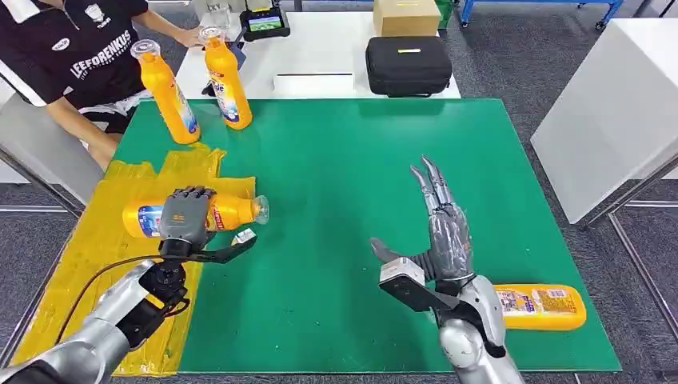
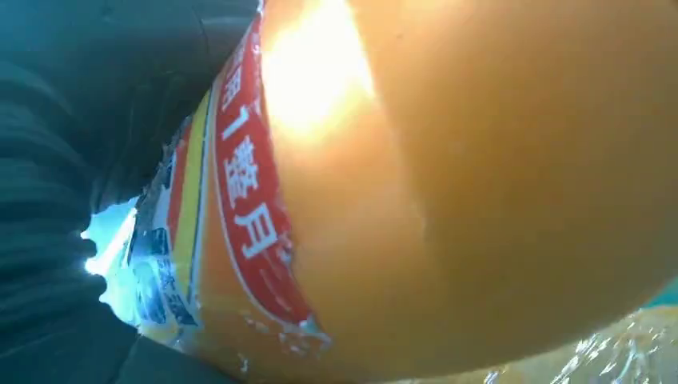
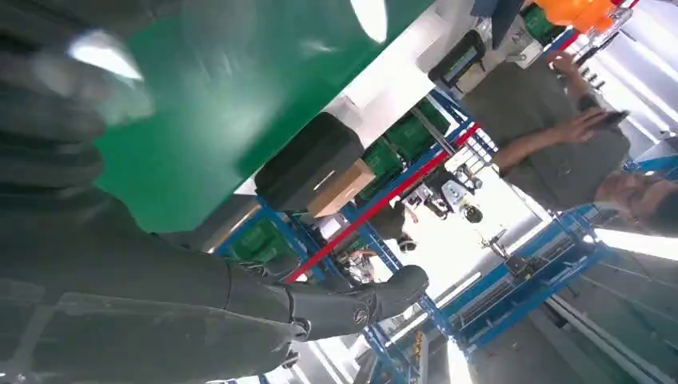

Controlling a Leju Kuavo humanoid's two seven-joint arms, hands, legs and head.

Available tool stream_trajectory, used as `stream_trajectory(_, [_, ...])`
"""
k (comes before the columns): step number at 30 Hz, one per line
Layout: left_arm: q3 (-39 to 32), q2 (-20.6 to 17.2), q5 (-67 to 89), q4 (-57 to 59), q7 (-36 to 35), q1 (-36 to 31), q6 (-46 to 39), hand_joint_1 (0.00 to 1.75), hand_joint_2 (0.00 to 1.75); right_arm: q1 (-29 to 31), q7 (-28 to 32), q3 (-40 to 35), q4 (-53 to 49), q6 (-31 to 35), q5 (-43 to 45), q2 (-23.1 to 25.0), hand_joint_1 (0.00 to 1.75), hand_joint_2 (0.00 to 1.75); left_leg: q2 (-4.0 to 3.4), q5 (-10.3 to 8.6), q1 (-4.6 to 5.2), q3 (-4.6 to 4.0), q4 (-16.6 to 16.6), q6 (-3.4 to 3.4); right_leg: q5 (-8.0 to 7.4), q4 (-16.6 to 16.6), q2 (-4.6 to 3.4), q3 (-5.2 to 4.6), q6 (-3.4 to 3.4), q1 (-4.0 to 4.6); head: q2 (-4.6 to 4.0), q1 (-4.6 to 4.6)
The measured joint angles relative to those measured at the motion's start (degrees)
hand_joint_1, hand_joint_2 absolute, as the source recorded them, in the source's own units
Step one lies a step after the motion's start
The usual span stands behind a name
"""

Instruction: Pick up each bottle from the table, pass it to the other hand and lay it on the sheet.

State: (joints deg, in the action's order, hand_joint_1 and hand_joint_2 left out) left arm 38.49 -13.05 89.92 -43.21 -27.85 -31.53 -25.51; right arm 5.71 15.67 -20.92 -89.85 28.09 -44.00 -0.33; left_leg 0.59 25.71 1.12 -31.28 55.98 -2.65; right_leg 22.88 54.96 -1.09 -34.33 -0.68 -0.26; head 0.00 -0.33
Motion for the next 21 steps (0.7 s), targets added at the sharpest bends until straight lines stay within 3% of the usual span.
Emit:
stream_trajectory(1, [0.0, 0.0, 0.0, 0.2, 0.2, 0.0, 0.0, 1.48, 1.75, 0.0, 0.0, 0.0, 0.0, 0.0, 0.0, 0.0, 0.0, 1.75, 0.0, 0.0, 0.0, 0.0, 0.0, 0.0, 0.0, 0.0, 0.0, 0.0, 0.0, 0.0, 0.0, 0.0])
stream_trajectory(2, [-0.1, 0.1, 0.0, 0.5, 0.3, 0.0, 0.0, 0.44, 1.75, 0.0, 0.0, 0.0, 0.0, 0.0, 0.0, 0.0, 0.0, 1.75, -0.01, 0.0, 0.0, 0.0, 0.0, 0.0, 0.0, 0.0, 0.0, 0.0, 0.0, 0.0, 0.0, -0.02])
stream_trajectory(3, [-0.2, 0.2, 0.0, 0.7, 0.3, 0.0, 0.1, 0.0, 1.75, -0.1, 0.0, 0.0, 0.0, 0.0, 0.0, 0.0, 0.0, 1.75, -0.01, 0.0, 0.0, 0.0, 0.0, 0.0, 0.0, 0.0, 0.0, 0.0, 0.0, 0.0, 0.0, 0.0])
stream_trajectory(10, [-5.7, 2.5, 0.0, 1.4, 8.8, 0.9, -1.2, 0.0, 1.75, -0.4, -1.1, 0.0, 0.0, -1.3, -0.6, 0.1, 0.0, 1.75, 0.0, 0.0, 0.0, -0.03, 0.0, 0.0, 0.0, 0.0, 0.01, 0.0, 0.0, -0.01, 0.0, -0.02])
stream_trajectory(15, [-14.3, 6.4, 0.0, 1.5, 18.0, 2.2, -2.4, 0.0, 1.75, -0.6, -6.2, 0.3, 0.0, -7.5, -9.7, -0.2, 0.0, 1.75, 0.01, 0.01, 0.03, -0.01, 0.0, -0.01, 0.0, 0.0, 0.01, 0.0, 0.0, -0.01, 0.0, 0.0])
stream_trajectory(21, [-23.3, 10.4, -4.8, -1.1, 26.2, 4.4, -4.4, 0.0, 1.75, -3.1, -6.3, 2.5, -3.7, -11.1, -15.6, -1.5, 0.0, 1.75, 0.0, 0.04, 0.04, -0.03, 0.0, -0.02, 0.0, 0.0, 0.03, -0.01, 0.0, -0.02, 0.0, -0.02])
